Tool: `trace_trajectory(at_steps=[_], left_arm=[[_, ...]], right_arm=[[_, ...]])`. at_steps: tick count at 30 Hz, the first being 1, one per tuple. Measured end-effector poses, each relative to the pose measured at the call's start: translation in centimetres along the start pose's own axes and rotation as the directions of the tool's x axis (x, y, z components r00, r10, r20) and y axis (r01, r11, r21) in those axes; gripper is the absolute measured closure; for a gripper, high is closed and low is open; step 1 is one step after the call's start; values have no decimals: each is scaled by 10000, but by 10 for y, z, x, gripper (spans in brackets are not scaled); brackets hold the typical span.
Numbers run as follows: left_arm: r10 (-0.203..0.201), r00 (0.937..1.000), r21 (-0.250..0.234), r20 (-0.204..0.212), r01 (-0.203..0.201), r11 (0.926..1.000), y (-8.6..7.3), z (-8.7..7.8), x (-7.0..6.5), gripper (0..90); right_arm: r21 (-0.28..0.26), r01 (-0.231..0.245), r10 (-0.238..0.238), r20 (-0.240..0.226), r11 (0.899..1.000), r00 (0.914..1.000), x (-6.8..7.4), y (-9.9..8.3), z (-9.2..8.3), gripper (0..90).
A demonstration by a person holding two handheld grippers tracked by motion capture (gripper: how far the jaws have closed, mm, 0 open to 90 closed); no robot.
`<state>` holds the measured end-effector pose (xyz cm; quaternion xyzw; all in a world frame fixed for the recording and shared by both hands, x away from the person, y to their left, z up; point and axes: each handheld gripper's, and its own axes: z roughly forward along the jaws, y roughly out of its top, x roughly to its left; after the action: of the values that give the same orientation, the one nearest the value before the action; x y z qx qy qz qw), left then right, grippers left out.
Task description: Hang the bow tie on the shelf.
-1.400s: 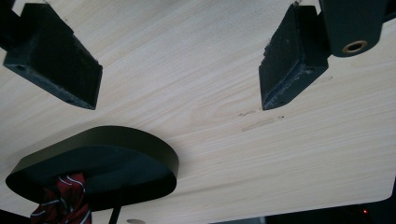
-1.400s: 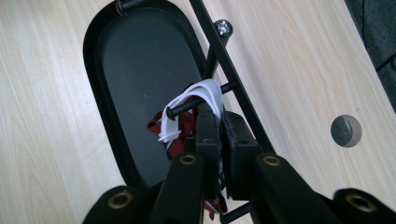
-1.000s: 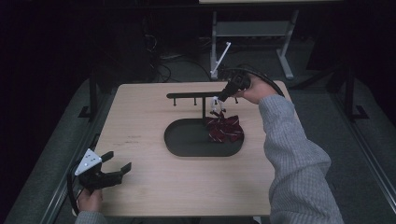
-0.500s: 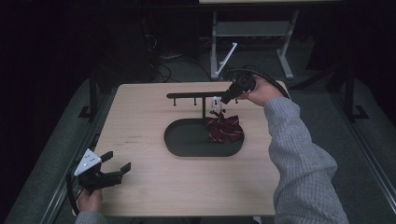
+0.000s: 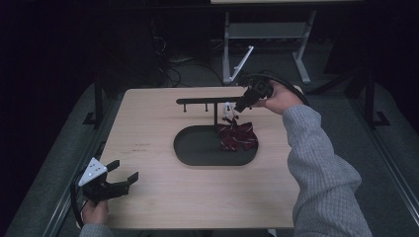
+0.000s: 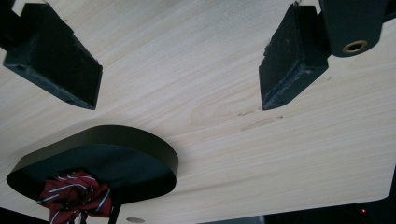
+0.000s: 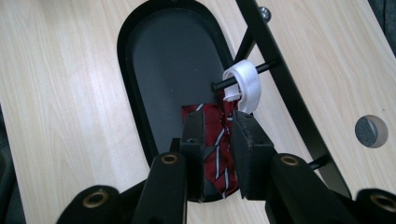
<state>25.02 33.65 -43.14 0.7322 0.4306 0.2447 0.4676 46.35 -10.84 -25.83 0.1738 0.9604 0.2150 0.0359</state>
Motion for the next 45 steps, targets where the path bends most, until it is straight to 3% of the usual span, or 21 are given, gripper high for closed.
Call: trace_trajectory(at_steps=[14,45], left_arm=[[17,10000,-16,-2,-17,10000,0,0,0,131],[75,10000,100,7,-75,9999,0,0,-1,131]], right_arm=[[46,49,-50,33,10000,10000,8,-5,-5,706],[-211,-379,376,-119,9991,9992,18,-45,1,570]])
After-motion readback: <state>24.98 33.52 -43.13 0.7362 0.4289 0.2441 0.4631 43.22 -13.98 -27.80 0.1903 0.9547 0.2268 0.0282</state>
